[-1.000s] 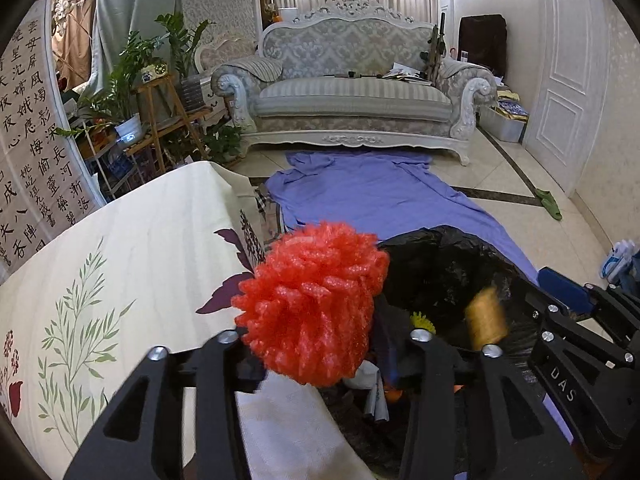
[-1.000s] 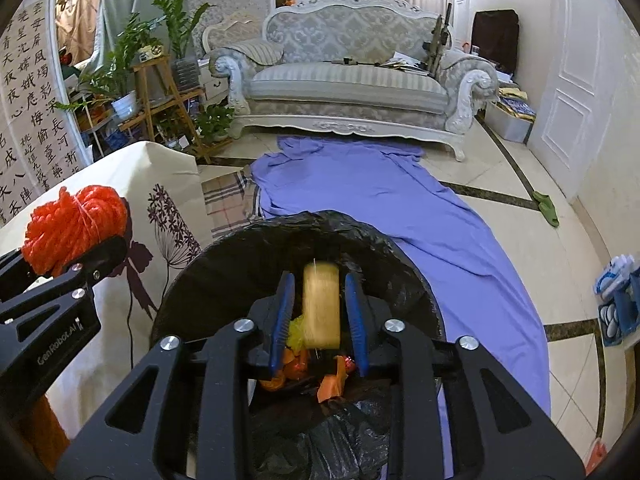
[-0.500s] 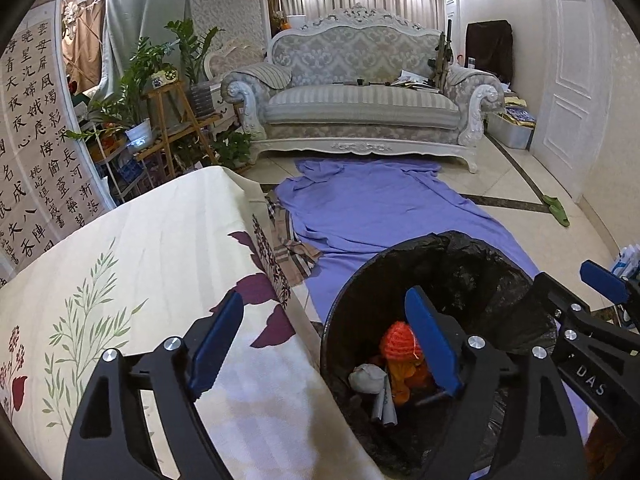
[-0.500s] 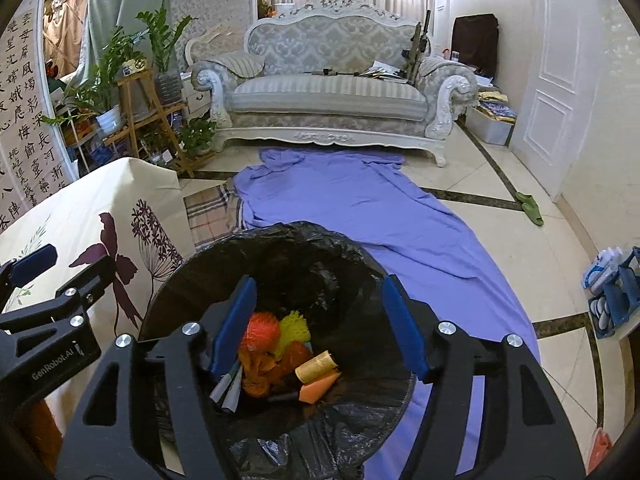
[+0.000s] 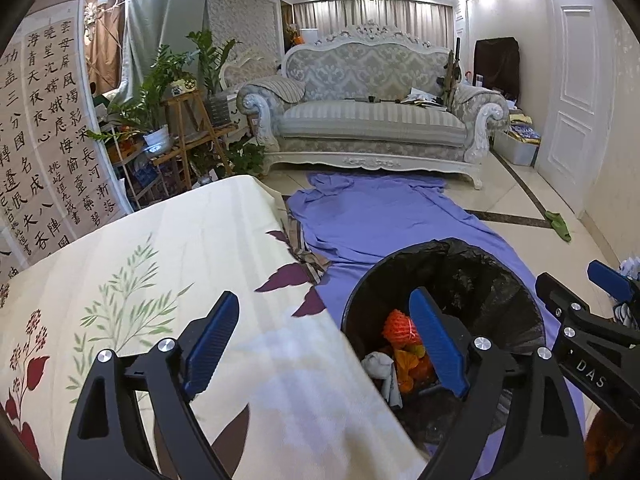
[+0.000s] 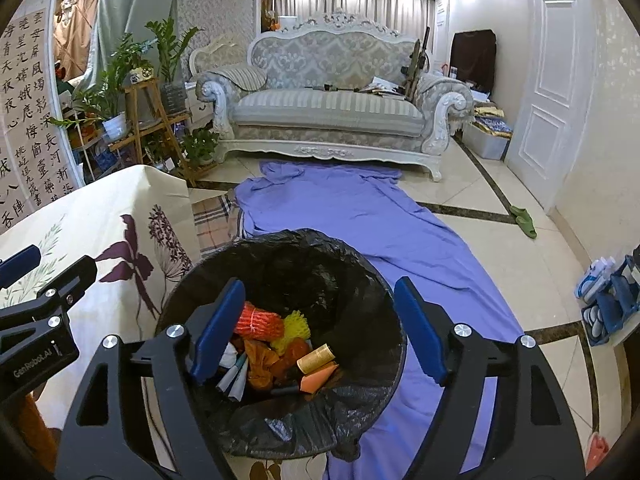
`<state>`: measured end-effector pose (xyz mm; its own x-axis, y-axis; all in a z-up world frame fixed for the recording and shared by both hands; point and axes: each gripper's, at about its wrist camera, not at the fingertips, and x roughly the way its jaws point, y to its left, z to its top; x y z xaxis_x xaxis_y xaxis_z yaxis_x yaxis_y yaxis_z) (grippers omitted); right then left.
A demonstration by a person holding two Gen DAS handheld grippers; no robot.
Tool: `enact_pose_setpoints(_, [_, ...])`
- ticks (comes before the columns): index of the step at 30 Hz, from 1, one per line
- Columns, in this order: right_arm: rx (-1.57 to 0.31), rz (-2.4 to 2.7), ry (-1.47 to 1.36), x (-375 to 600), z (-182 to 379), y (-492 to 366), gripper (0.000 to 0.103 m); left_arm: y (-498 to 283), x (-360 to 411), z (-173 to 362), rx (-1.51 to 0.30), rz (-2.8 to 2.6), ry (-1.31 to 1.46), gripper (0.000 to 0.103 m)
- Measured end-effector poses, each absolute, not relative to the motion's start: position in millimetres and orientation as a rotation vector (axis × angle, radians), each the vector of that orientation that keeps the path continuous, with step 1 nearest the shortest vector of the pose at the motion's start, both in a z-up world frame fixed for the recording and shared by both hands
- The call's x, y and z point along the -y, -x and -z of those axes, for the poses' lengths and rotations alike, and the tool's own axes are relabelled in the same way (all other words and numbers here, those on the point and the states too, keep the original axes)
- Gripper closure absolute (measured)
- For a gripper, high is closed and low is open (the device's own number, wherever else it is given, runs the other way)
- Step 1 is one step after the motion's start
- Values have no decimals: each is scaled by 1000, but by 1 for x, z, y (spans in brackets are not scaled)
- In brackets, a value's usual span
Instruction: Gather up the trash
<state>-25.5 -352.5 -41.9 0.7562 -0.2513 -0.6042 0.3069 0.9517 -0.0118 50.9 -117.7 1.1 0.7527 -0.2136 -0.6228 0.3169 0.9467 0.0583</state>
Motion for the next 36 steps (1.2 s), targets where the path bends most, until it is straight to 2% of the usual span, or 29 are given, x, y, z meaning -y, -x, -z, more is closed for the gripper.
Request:
enact_pose_setpoints(9, [-610, 289, -72, 334, 29, 53, 22, -25, 97, -7, -642, 275, -148, 18])
enact_pose_setpoints(36, [-571, 258, -50, 312, 17, 83, 22, -2, 79, -16, -609, 258, -130, 18])
